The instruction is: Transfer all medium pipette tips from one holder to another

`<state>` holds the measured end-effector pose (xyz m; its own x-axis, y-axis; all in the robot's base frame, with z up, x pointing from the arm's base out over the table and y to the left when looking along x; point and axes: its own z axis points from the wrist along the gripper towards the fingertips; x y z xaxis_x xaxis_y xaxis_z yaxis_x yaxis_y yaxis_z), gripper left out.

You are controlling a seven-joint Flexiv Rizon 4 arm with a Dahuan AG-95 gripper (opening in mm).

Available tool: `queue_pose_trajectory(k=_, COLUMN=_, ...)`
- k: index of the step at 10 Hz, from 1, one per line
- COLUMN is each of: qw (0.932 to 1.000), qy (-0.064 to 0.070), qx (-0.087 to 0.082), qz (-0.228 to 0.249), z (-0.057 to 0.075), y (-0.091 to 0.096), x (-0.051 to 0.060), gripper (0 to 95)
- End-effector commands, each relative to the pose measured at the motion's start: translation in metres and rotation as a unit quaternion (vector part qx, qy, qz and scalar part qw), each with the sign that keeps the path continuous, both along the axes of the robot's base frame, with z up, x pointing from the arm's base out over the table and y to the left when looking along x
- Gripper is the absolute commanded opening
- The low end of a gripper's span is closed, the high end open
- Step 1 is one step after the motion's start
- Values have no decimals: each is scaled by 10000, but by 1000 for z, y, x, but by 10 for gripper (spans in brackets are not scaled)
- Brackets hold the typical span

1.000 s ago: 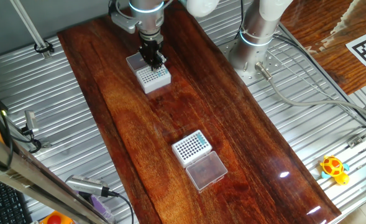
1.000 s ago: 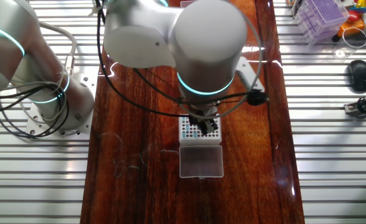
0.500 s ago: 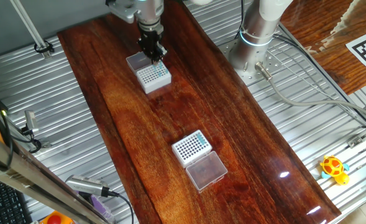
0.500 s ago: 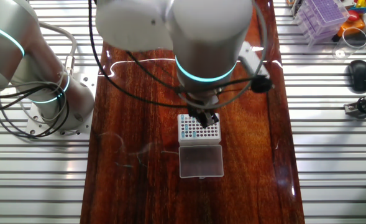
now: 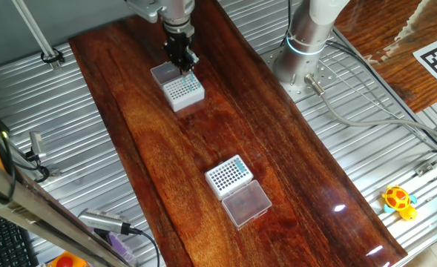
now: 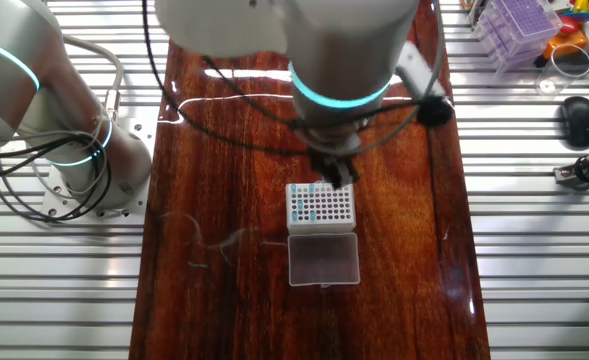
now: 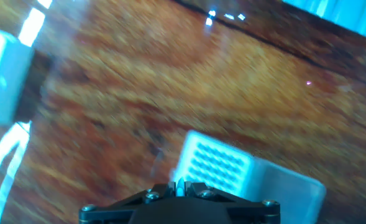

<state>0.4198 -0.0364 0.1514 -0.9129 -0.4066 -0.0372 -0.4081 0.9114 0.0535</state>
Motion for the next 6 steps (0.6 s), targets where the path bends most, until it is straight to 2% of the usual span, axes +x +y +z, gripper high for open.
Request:
queue_pose_trajectory(k=1, qw=9990, qy=-25, qx=-59, qz=-448, z=3, y=56, x=5, gripper=0)
queue_pose_trajectory(k=3, qw=9971, qy=-39, qx=-57, qz=-764, z=1, y=92, x=2, gripper=0)
queue_pose_trajectory(k=4, qw=9965, qy=-38, qx=-57, qz=-830, z=0, y=98, x=1, gripper=0)
queue_pose_trajectory(k=6, qw=9982, qy=-30, qx=-44, qz=-589, z=0, y=98, x=1, gripper=0)
